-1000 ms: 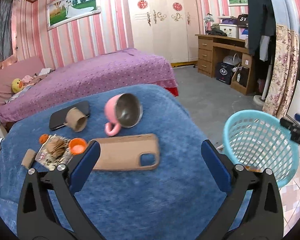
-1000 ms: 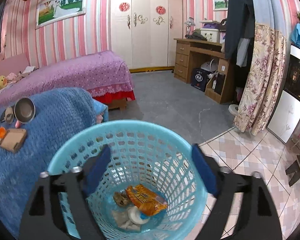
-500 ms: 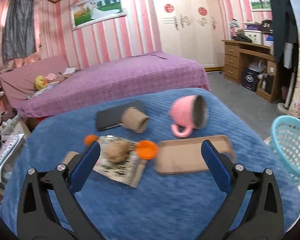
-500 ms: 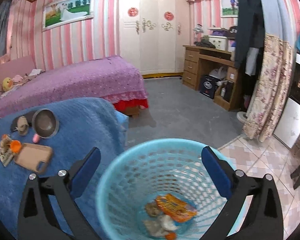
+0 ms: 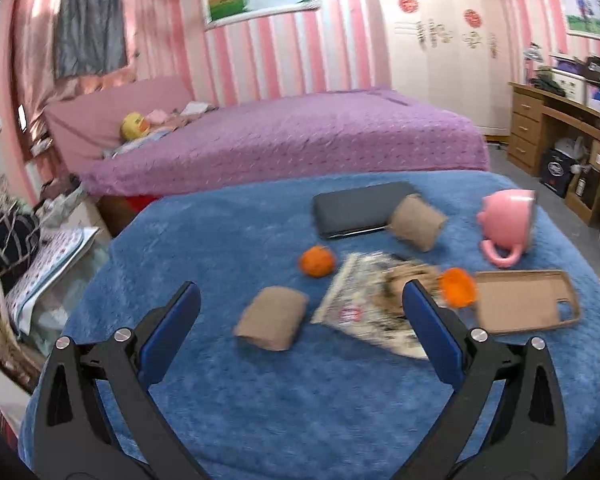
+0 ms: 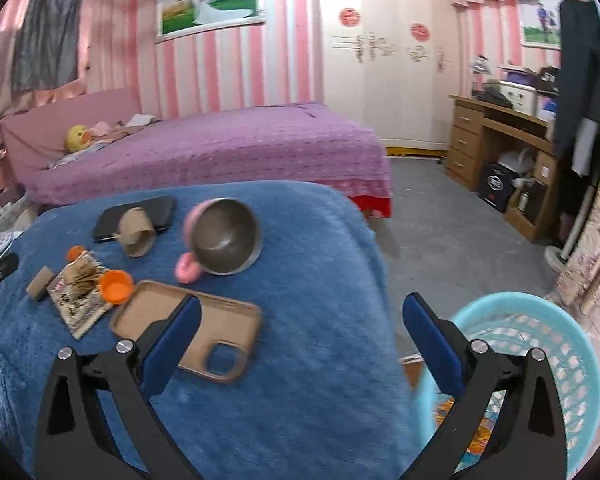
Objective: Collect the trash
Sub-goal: 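Move both grippers back over the bed, then grasp the beige cardboard roll with the left gripper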
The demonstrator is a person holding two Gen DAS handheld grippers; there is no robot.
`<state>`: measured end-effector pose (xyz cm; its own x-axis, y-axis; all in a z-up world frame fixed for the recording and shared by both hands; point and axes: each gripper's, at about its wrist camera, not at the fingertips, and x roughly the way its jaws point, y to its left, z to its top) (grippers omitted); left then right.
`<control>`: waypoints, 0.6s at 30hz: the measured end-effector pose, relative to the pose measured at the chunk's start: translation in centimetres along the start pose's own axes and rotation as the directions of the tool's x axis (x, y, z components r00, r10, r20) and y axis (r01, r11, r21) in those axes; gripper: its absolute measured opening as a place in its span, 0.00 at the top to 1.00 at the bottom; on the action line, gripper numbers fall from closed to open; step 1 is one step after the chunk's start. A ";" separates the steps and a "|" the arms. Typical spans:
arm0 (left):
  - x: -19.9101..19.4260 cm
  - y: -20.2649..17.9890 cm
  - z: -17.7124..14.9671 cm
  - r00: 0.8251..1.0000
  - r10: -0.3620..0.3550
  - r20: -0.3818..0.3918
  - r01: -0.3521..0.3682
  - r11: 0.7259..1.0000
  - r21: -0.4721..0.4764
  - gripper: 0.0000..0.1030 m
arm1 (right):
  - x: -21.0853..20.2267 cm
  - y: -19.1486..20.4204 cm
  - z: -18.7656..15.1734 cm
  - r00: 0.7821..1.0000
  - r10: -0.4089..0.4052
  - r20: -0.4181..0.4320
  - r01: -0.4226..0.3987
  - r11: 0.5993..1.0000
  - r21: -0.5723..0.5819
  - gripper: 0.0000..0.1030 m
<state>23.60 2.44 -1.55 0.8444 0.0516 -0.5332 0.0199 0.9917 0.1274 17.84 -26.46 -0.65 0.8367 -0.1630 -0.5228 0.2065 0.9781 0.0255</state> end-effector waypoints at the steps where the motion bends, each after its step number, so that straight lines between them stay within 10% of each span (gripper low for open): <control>1: 0.6 0.9 -0.1 1.000 0.014 -0.014 -0.014 1.000 -0.013 0.05 | 0.2 0.9 0.0 1.000 0.005 -0.001 -0.005 1.000 -0.011 0.04; 10: 4.2 6.6 -1.6 0.988 0.093 -0.125 -0.105 0.990 -0.093 0.05 | 2.1 6.4 -0.3 0.999 0.034 -0.034 -0.036 0.997 -0.073 0.04; 18: 7.4 6.8 -2.0 0.976 0.006 -0.217 -0.031 0.993 -0.116 0.05 | 3.2 8.3 -1.1 0.997 0.039 -0.070 -0.047 0.992 -0.116 0.05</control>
<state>28.89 9.78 -6.30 0.7084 0.0815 -0.7011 -0.0689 0.9966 0.0462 21.71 -18.71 -3.06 0.8067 -0.1152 -0.5796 0.1067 0.9931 -0.0490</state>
